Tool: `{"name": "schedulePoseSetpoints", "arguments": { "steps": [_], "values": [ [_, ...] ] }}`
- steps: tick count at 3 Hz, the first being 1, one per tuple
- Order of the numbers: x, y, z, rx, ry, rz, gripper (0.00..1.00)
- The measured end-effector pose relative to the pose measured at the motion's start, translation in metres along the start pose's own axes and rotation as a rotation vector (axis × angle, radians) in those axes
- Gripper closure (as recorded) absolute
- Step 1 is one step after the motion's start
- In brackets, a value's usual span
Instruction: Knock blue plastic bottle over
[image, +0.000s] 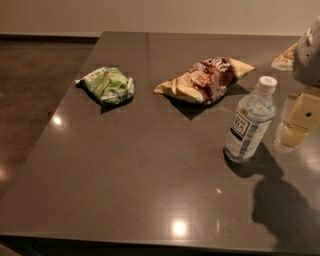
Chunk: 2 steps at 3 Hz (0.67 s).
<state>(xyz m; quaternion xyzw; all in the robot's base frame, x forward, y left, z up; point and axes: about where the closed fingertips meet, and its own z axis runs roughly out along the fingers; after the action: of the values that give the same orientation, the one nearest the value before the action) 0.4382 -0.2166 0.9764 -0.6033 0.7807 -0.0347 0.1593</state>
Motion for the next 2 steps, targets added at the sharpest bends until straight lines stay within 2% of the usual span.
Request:
{"name": "schedulePoseSetpoints", "arguments": {
  "steps": [1,2],
  "values": [
    [-0.002,-0.007,-0.001,0.005,-0.011,-0.001,0.00],
    [0.001,-0.026,0.007,0.006,-0.072,0.022,0.00]
  ]
}}
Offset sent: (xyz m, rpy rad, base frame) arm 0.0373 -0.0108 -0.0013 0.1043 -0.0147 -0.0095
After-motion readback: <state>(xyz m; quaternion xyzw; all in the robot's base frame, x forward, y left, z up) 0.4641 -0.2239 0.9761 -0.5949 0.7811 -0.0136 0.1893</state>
